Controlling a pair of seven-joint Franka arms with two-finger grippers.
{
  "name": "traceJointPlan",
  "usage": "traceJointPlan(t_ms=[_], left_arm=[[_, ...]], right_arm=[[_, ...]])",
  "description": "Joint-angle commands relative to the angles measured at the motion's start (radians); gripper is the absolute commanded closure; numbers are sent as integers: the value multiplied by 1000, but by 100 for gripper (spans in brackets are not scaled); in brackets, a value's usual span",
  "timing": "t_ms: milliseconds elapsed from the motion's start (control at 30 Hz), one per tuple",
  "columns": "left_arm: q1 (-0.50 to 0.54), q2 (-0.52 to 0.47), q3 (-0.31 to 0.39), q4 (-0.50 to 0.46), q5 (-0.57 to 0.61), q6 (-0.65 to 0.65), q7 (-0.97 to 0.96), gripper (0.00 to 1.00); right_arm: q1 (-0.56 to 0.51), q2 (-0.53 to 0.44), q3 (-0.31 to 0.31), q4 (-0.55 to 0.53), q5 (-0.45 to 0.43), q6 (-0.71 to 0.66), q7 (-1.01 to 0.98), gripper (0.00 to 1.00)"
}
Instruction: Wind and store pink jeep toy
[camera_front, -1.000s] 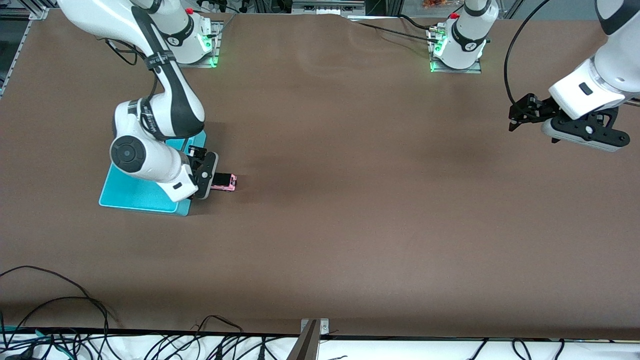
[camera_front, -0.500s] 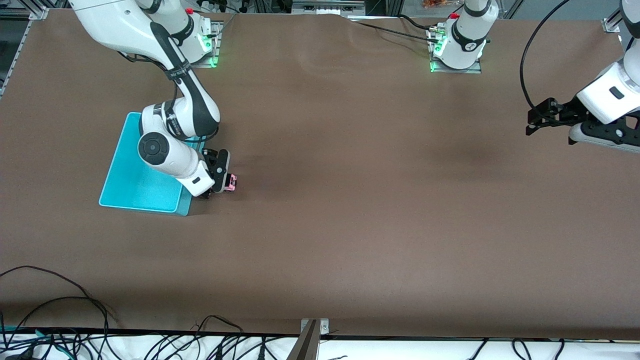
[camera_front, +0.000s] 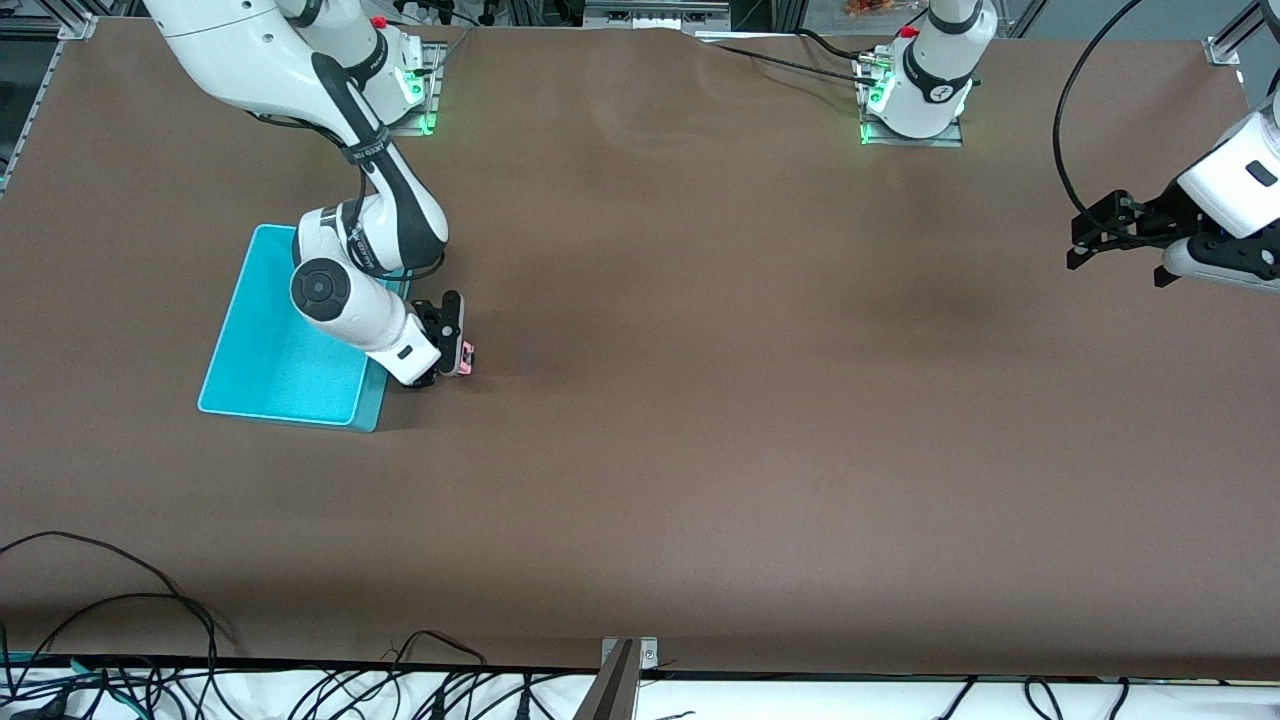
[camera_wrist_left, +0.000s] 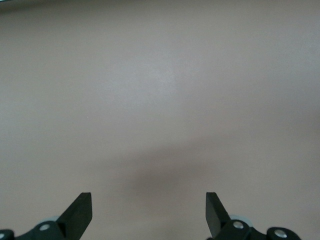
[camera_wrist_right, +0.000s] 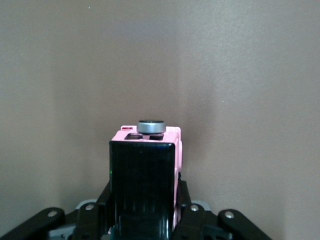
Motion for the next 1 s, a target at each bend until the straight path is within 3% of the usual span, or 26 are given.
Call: traceJointPlan(t_ms=[0,467,967], left_arm=[[28,-10,-34,5,47,-3,11,0],[32,-4,-36,30,-4,-60,-95,0],[59,4,-62,31,9,-60,-90,0]], right_arm=[[1,-19,5,47,14,-32,-23,92],[-13,-91,-6,287,29,-427,1,91],[-48,-218,-183,289,57,-733,-134,91]])
